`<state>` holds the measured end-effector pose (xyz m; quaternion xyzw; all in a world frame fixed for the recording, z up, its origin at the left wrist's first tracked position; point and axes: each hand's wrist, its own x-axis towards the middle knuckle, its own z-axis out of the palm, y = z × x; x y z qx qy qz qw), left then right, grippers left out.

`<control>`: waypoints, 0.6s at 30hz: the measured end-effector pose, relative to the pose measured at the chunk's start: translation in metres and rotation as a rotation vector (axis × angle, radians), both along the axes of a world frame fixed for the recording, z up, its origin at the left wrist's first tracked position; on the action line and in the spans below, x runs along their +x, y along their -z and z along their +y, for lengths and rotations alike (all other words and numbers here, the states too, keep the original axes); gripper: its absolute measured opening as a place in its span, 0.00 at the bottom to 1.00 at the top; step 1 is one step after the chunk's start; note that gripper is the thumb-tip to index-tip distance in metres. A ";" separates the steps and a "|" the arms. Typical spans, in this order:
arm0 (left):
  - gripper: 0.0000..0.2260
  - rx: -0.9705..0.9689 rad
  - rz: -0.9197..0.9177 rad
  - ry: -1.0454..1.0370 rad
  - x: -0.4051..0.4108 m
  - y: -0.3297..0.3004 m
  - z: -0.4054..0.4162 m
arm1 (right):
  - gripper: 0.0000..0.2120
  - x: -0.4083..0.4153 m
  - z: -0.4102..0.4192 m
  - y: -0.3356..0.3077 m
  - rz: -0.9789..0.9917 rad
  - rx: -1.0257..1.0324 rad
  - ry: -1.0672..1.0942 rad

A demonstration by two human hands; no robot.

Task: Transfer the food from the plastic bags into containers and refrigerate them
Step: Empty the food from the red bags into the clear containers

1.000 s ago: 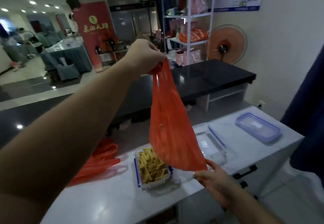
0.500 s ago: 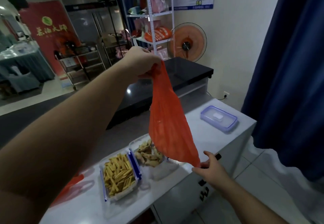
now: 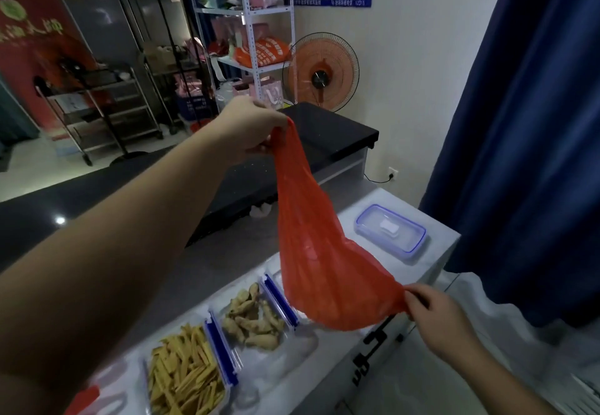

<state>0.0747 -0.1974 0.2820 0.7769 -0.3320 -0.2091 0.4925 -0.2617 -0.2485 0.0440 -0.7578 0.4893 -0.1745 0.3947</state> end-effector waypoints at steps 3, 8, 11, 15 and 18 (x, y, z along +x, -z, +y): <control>0.03 0.019 0.017 0.031 0.030 0.021 -0.010 | 0.11 0.000 -0.010 -0.022 0.043 -0.081 -0.033; 0.02 0.060 0.087 0.056 0.069 0.063 -0.030 | 0.12 -0.002 -0.028 -0.047 0.057 -0.159 0.023; 0.02 0.091 0.140 0.061 0.085 0.087 -0.037 | 0.15 -0.002 -0.033 -0.065 0.030 -0.167 0.060; 0.01 0.103 0.235 0.038 0.099 0.112 -0.035 | 0.17 0.003 -0.039 -0.090 0.002 -0.152 0.062; 0.03 0.114 0.264 0.037 0.108 0.125 -0.034 | 0.15 0.008 -0.046 -0.103 0.026 -0.146 0.024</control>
